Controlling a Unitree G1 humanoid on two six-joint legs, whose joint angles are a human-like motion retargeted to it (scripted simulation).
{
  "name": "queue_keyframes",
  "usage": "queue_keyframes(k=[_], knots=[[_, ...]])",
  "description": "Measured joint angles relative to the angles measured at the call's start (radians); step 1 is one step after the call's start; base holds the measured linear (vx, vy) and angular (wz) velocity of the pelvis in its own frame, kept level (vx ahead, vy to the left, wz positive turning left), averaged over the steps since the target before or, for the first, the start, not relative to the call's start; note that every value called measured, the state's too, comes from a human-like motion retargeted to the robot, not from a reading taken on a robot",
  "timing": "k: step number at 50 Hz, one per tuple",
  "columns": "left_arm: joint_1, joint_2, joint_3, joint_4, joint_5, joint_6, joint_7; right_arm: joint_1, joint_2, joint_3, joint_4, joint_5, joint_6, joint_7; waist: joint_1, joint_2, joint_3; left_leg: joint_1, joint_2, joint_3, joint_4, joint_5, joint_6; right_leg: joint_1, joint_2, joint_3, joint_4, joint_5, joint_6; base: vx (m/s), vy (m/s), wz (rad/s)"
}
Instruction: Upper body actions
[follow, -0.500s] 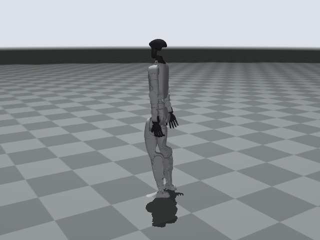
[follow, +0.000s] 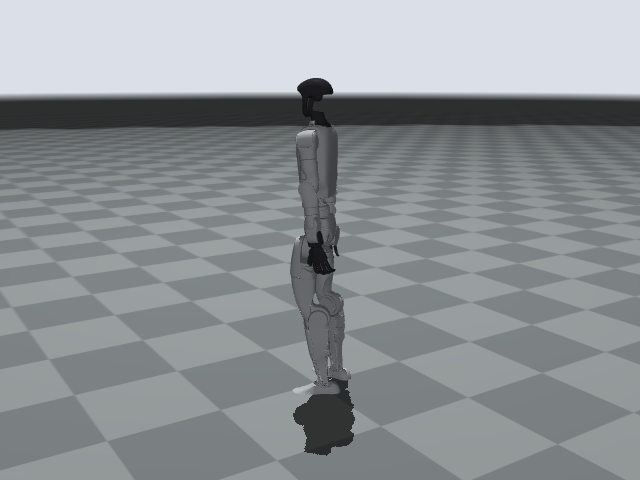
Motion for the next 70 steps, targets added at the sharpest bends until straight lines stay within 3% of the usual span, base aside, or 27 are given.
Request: queue_keyframes(k=[6,10,19,26,32,37,43,45,50,53,63,70], knots=[[-0.026,0.016,0.002,0.014,0.014,0.012,-0.061,0.002,-0.003,0.053,-0.028,-0.148,-0.012,-0.023,0.013,-0.008,-0.002,-0.012,0.008,-0.006,0.015,0.003,-0.012,0.004,-0.011,-0.003,0.000,-0.002,0.004,0.00,0.00,0.00],[-0.027,0.001,0.074,-0.037,-0.020,0.005,-0.021,-0.003,-0.004,0.048,-0.027,-0.169,-0.011,-0.003,0.018,-0.010,-0.010,-0.015,0.008,-0.005,0.017,0.002,-0.014,0.004,-0.012,-0.002,0.000,-0.003,0.004,0.00,0.00,0.00],[-0.060,-0.038,0.228,-0.529,-0.368,-0.128,0.106,-0.010,-0.012,0.020,0.028,-0.104,0.009,0.001,0.032,-0.014,-0.033,-0.013,0.009,-0.002,0.019,-0.003,-0.015,0.007,-0.012,-0.001,0.000,-0.007,0.004,0.00,0.00,0.00],[-0.178,0.136,0.198,-1.001,-0.521,-0.219,0.167,0.000,-0.021,0.016,0.060,-0.144,0.021,0.001,0.039,-0.018,-0.072,-0.018,0.006,-0.007,0.020,-0.004,-0.016,0.009,-0.013,-0.004,-0.002,-0.014,0.004,0.01,0.00,0.00],[-0.315,0.347,0.210,-1.404,-0.408,-0.228,0.287,0.010,-0.022,0.009,0.060,-0.151,0.027,0.000,0.035,-0.009,-0.111,-0.026,0.009,-0.003,0.021,-0.008,-0.017,0.000,-0.008,0.000,-0.002,-0.017,0.002,0.01,0.00,0.00],[-0.450,0.500,0.243,-1.612,-0.290,-0.209,0.514,0.010,-0.020,0.017,0.055,-0.174,0.029,-0.006,0.021,0.004,-0.134,-0.030,0.013,0.007,0.021,-0.012,-0.017,-0.008,-0.003,0.009,-0.001,-0.017,0.001,0.00,0.00,0.00],[-0.699,0.663,0.229,-1.664,-0.107,-0.317,0.960,0.010,-0.029,0.032,0.054,-0.205,0.017,-0.013,0.003,0.020,-0.154,-0.039,0.017,0.007,0.023,-0.013,-0.017,-0.015,0.001,0.011,-0.001,-0.018,0.001,-0.01,0.02,0.01],[-0.804,0.693,0.199,-1.632,-0.116,-0.300,0.925,0.009,-0.035,0.032,0.059,-0.204,0.016,-0.008,-0.004,0.026,-0.163,-0.044,0.019,0.005,0.023,-0.012,-0.017,-0.019,0.003,0.009,-0.001,-0.018,0.001,-0.02,0.08,0.03],[-1.064,0.698,0.107,-1.447,-0.287,-0.200,0.581,-0.001,-0.058,0.024,0.075,-0.174,0.026,-0.003,-0.009,0.052,-0.176,-0.052,0.026,0.012,0.024,-0.012,-0.018,-0.030,0.009,0.016,0.000,-0.016,0.000,-0.02,0.11,-0.08],[-1.124,0.727,0.095,-1.370,-0.300,-0.190,0.492,-0.007,-0.066,0.017,0.081,-0.173,0.032,-0.005,-0.011,0.064,-0.182,-0.053,0.029,0.023,0.022,-0.013,-0.019,-0.037,0.011,0.024,0.001,-0.015,0.000,-0.01,0.09,-0.18],[-1.027,0.772,0.133,-1.514,-0.054,-0.209,0.666,0.001,-0.059,-0.017,0.090,-0.157,0.025,-0.022,-0.005,0.060,-0.175,-0.045,0.025,0.041,0.021,-0.016,-0.019,-0.034,0.008,0.040,0.000,-0.014,-0.002,0.00,0.01,-0.04],[-0.894,0.746,0.159,-1.636,-0.066,-0.207,0.584,-0.007,-0.053,-0.041,0.102,-0.119,0.034,-0.017,-0.008,0.052,-0.165,-0.043,0.022,0.033,0.021,-0.013,-0.018,-0.029,0.006,0.034,-0.001,-0.013,-0.001,0.00,0.00,0.00]])
